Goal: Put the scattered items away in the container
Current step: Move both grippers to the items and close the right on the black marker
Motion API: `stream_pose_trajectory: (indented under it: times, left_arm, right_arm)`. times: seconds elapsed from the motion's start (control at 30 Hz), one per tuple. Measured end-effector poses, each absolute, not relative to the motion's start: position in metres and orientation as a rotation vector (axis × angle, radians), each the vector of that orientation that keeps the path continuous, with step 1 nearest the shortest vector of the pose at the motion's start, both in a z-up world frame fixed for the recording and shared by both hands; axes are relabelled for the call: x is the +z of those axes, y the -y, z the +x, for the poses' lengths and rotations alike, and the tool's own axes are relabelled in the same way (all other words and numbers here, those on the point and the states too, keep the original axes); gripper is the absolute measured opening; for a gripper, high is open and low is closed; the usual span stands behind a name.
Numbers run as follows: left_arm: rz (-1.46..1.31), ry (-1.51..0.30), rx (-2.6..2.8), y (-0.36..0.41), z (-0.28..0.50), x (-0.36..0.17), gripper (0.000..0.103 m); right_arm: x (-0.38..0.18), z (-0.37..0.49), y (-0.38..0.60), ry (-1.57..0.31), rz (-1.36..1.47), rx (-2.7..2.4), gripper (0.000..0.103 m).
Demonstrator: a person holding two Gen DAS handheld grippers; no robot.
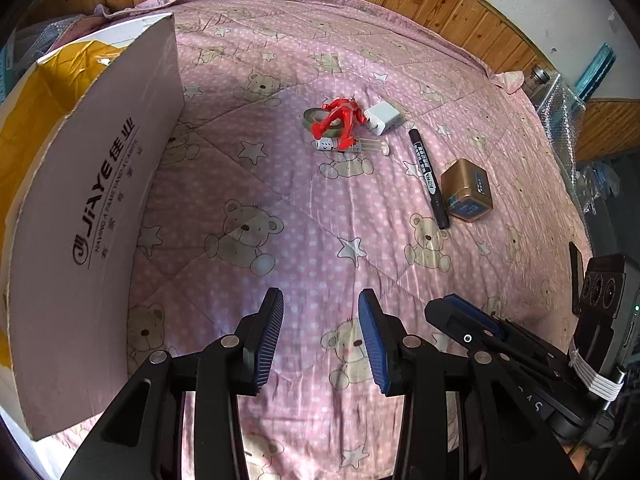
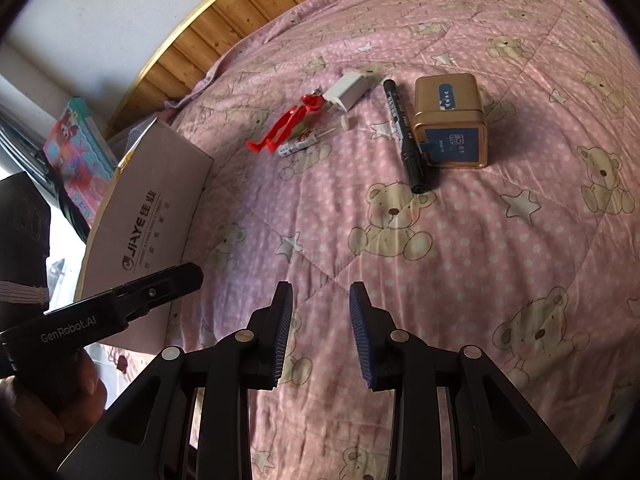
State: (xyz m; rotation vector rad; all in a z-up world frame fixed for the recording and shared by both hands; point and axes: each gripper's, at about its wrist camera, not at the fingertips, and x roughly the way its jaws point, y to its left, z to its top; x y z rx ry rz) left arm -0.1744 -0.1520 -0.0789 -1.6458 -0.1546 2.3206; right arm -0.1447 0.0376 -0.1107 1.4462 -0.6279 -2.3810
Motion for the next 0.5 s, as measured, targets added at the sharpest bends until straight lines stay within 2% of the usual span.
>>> stream_pose_trajectory:
  times: [0.5]
  left_arm:
    - [-1.598, 0.112, 2.365, 0.121, -0.263, -0.094, 0.043]
  right_arm:
    - [-0.108, -0.226, -0.064, 0.586, 1.403, -2.497, 0.033]
